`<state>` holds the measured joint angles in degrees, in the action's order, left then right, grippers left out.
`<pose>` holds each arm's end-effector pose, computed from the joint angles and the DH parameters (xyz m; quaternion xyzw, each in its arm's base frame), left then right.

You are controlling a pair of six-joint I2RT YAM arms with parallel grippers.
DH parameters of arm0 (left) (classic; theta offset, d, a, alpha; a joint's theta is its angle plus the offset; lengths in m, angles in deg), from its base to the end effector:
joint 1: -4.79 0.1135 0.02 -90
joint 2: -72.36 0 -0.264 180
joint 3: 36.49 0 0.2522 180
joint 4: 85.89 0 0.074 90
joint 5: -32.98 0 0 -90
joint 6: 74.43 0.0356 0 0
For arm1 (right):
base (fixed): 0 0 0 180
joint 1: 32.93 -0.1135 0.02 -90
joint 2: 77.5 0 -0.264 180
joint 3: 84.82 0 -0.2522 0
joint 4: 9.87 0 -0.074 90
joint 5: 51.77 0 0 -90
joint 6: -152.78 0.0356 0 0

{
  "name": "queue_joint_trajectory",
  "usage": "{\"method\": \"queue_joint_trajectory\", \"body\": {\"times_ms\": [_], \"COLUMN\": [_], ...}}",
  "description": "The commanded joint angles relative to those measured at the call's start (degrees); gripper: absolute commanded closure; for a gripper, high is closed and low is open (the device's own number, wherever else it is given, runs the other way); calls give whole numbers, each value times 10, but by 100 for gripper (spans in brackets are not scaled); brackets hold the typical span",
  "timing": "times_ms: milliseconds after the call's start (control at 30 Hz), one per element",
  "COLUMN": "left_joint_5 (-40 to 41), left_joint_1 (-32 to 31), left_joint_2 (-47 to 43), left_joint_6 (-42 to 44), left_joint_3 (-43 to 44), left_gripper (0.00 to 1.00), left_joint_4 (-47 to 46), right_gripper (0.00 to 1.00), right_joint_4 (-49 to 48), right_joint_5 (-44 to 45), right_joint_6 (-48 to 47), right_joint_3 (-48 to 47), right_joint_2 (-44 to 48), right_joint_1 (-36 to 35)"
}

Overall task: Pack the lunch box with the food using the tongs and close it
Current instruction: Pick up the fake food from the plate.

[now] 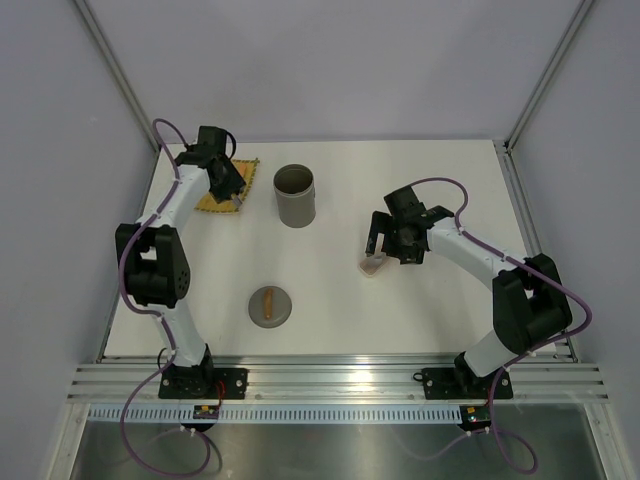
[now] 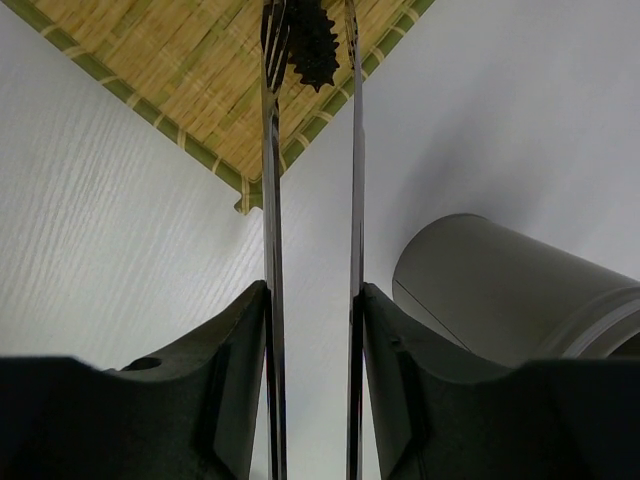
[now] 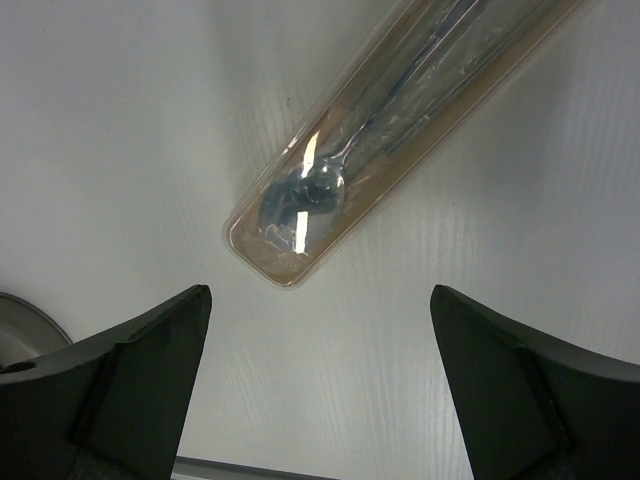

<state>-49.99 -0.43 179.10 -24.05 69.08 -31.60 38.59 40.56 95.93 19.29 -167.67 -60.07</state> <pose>0.4089 -0.0330 0.2711 -0.2992 0.9051 -0.0589 0.2962 0.2813 0.1426 0.2179 0.0557 0.9700 0.1012 0.2137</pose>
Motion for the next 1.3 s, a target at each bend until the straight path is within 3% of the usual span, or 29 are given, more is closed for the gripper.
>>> {"method": "queue_joint_trajectory", "body": {"times_ms": [0, 133, 667, 867, 933, 1133, 1267], "left_joint_5": [26, 29, 43, 61, 69, 88, 88], "left_joint_1": [-2, -2, -11, -15, -16, -15, -15], "left_joint_2": [-13, -2, 58, 35, 23, -41, -77], "left_joint_6": [-11, -20, -20, -7, 1, 22, 36], "left_joint_3": [44, 47, 61, 55, 50, 36, 31], "left_gripper": [55, 49, 51, 66, 78, 98, 100], "left_joint_4": [-6, -2, 38, 49, 51, 61, 66], "right_gripper": [1, 1, 1, 0, 0, 1, 1], "right_joint_4": [-12, -12, -14, -12, -17, -30, -30], "right_joint_5": [-2, -2, -9, -6, -6, -13, -11], "right_joint_6": [-12, -15, -32, -33, -31, -13, -12], "right_joint_3": [-20, -19, -28, -32, -26, -6, -2], "right_joint_2": [-4, -4, -17, -14, -11, 3, 13], "right_joint_1": [-7, -6, -6, -7, -6, -6, -7]}}
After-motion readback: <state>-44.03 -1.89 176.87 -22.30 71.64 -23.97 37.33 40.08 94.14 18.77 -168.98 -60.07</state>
